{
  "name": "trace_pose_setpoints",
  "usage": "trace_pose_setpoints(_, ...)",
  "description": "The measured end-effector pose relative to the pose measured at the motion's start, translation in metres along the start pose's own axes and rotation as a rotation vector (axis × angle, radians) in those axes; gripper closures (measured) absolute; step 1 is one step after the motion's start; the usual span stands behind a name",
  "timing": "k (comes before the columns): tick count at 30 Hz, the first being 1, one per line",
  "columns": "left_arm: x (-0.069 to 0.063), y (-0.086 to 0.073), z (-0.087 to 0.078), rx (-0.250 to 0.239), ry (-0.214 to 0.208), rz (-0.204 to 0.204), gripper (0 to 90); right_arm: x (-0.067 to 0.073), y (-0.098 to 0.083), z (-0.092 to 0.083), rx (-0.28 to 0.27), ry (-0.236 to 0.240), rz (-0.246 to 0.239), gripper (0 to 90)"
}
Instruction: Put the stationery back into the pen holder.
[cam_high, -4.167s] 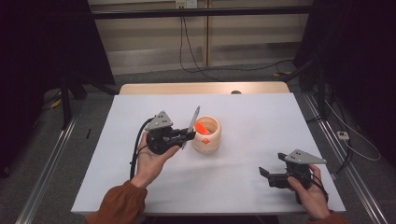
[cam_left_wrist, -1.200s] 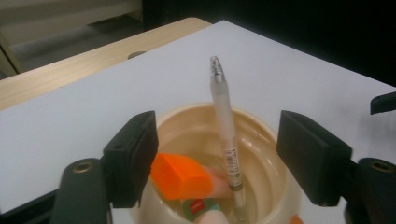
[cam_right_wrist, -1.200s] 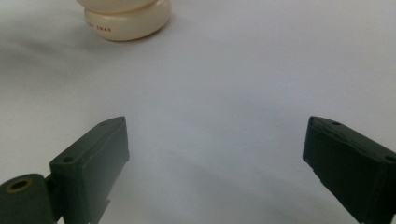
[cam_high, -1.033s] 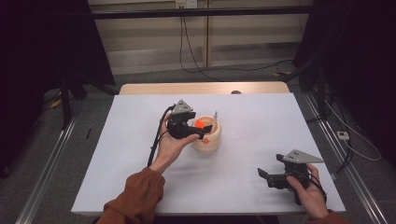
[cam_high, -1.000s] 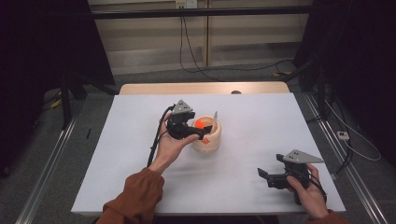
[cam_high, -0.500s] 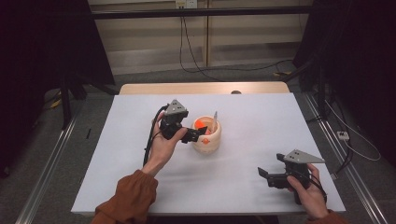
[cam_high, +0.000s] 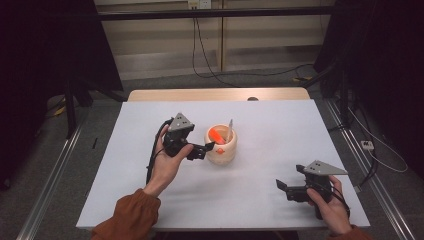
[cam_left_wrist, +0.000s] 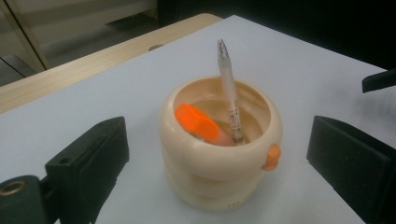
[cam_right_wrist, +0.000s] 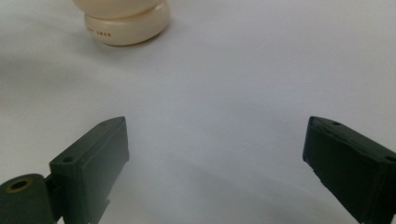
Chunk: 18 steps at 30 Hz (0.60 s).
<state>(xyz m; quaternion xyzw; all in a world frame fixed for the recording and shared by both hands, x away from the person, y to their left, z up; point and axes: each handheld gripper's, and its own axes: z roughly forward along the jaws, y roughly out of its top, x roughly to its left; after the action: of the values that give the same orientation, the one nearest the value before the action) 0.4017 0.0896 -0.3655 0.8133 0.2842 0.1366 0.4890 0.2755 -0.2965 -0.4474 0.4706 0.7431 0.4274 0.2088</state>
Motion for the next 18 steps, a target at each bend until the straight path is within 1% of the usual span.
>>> trace_pose_setpoints(1,-0.001,-0.002,-0.002,-0.003,0.003,-0.003,5.6,0.000,0.000,0.000,0.000,0.000,-0.001,6.7)
trace_pose_setpoints(2,-0.002,-0.005,-0.004,0.007,0.016,0.009,5.5,0.000,0.000,0.000,0.001,-0.001,-0.001,6.7)
trace_pose_setpoints(4,-0.004,-0.010,-0.006,0.012,0.016,0.002,5.6,0.000,0.000,0.000,-0.001,-0.001,-0.001,6.7)
trace_pose_setpoints(5,-0.003,-0.012,-0.008,0.014,0.016,0.013,5.6,0.000,0.000,0.000,0.000,-0.003,-0.001,6.7)
trace_pose_setpoints(6,-0.005,-0.014,-0.009,0.016,0.012,-0.009,5.6,0.000,0.000,0.000,0.000,-0.002,-0.002,6.7)
trace_pose_setpoints(7,-0.004,-0.016,-0.011,0.024,0.024,0.007,5.6,0.000,0.000,0.000,-0.001,0.000,-0.001,6.7)
trace_pose_setpoints(8,-0.004,-0.017,-0.012,0.027,0.030,0.007,5.6,0.000,0.000,0.000,-0.002,0.000,0.000,6.7)
trace_pose_setpoints(9,-0.003,-0.018,-0.014,0.024,0.030,0.005,5.6,0.001,0.000,0.000,-0.001,-0.001,-0.001,6.7)
trace_pose_setpoints(10,-0.004,-0.020,-0.016,0.018,0.025,-0.011,5.6,0.000,0.000,0.001,0.000,-0.002,-0.001,6.8)
trace_pose_setpoints(11,-0.003,-0.021,-0.018,0.021,0.035,-0.001,5.6,0.000,0.000,0.001,-0.001,-0.001,-0.001,6.8)
trace_pose_setpoints(14,-0.002,-0.024,-0.025,0.023,0.057,0.000,6.2,0.000,0.000,0.000,-0.004,0.000,-0.003,6.8)
trace_pose_setpoints(15,-0.002,-0.025,-0.027,0.020,0.055,-0.006,6.3,0.000,0.000,0.000,-0.004,0.000,-0.003,6.8)
trace_pose_setpoints(18,-0.001,-0.029,-0.032,0.022,0.071,-0.004,6.3,0.000,0.000,0.000,-0.003,0.003,0.000,6.8)
